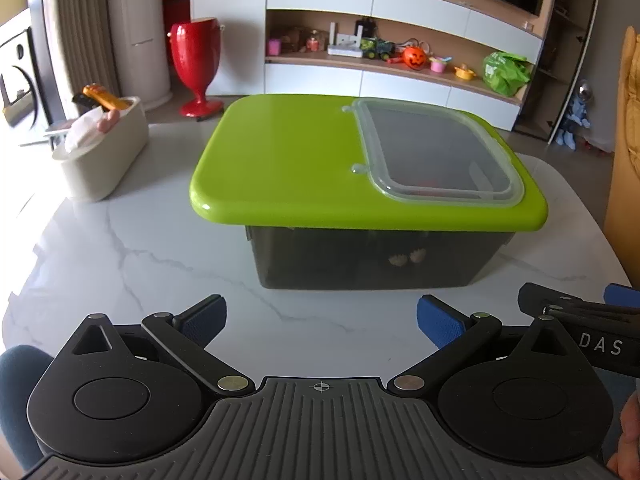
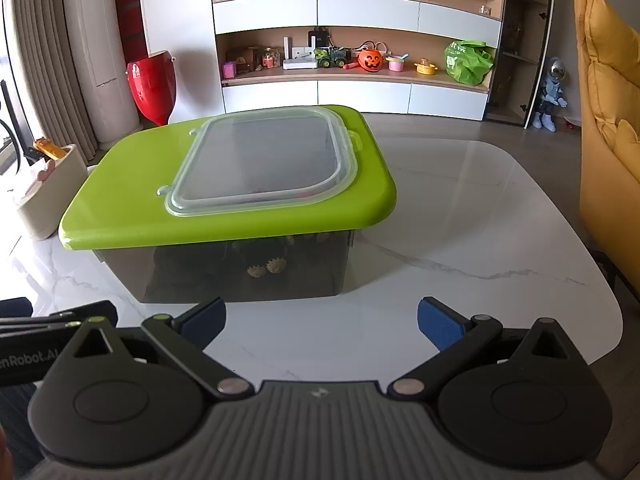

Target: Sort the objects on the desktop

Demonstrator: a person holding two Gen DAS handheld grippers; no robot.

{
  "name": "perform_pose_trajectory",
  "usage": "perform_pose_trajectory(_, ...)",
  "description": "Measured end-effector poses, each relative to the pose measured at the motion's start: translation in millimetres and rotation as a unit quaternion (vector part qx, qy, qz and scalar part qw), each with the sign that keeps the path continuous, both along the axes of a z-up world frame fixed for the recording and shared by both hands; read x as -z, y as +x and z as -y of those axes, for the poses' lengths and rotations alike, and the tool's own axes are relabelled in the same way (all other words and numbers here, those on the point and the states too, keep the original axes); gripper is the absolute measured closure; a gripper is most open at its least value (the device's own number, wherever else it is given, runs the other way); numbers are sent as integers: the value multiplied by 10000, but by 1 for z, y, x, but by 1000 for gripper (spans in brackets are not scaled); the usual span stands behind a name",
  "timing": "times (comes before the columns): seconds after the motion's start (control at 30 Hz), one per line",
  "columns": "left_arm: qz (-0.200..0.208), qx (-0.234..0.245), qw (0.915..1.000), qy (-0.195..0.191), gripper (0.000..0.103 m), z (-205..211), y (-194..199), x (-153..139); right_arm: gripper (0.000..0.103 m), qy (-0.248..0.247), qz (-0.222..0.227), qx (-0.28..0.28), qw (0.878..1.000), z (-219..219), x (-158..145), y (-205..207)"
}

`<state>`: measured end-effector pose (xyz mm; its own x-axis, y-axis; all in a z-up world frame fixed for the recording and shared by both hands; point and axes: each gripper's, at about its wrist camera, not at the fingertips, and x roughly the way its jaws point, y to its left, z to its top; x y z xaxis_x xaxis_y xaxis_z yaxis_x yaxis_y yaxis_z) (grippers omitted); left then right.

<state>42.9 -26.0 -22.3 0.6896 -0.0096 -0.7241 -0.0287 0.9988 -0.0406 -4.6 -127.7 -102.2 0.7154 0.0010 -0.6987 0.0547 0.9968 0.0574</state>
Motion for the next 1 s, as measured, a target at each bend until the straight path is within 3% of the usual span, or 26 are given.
perform_pose_trajectory(1.0,-50,-57,10000,-21,0,-4,0,6,0,-2,-10,-34,10000,-1,6,1)
